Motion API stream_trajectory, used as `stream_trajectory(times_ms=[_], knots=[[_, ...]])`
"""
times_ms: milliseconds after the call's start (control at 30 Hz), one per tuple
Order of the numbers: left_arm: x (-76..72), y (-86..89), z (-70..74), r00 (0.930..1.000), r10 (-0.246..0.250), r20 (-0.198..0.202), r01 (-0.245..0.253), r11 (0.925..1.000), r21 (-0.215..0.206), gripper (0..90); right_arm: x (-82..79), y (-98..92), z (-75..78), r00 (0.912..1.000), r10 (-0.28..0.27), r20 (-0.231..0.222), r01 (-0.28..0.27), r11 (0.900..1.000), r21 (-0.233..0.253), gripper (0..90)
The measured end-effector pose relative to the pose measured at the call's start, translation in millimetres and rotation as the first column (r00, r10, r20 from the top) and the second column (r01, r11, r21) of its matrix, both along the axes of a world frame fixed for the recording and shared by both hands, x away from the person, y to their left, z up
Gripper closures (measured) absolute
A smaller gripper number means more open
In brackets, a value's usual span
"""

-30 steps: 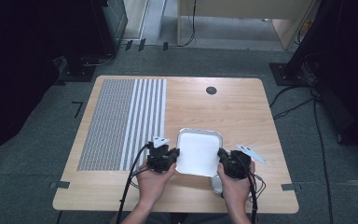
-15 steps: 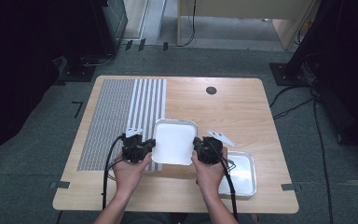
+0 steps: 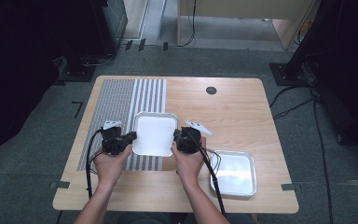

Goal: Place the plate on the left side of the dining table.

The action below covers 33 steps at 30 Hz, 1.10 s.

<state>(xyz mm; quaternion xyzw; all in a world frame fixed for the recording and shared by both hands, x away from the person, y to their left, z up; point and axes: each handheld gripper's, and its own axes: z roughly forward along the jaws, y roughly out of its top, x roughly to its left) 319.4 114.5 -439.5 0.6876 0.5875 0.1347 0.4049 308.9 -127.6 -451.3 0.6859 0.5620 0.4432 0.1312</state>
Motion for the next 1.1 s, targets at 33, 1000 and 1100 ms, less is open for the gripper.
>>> stream_trajectory(times_ms=[33, 1000, 1100], knots=[[1.4, 3.5, -0.9, 1.0000, 0.007, -0.001, -0.007, 1.0000, -0.003, 88.2, 2.3, 3.5, -0.5, 1.0000, 0.003, -0.005, -0.003, 1.000, 0.002, 90.0], [88.4, 79.4, -8.3, 0.9925, 0.098, -0.073, -0.096, 0.9951, 0.023, 89.5, 94.5, 87.6, -12.2, 0.9954, 0.037, -0.088, -0.035, 0.999, 0.014, 90.0], [101.4, 85.1, -13.7, 0.9908, 0.093, -0.098, -0.090, 0.9954, 0.031, 89.5, 105.2, 93.1, -18.7, 0.9911, 0.026, -0.130, -0.022, 0.999, 0.032, 90.0]])
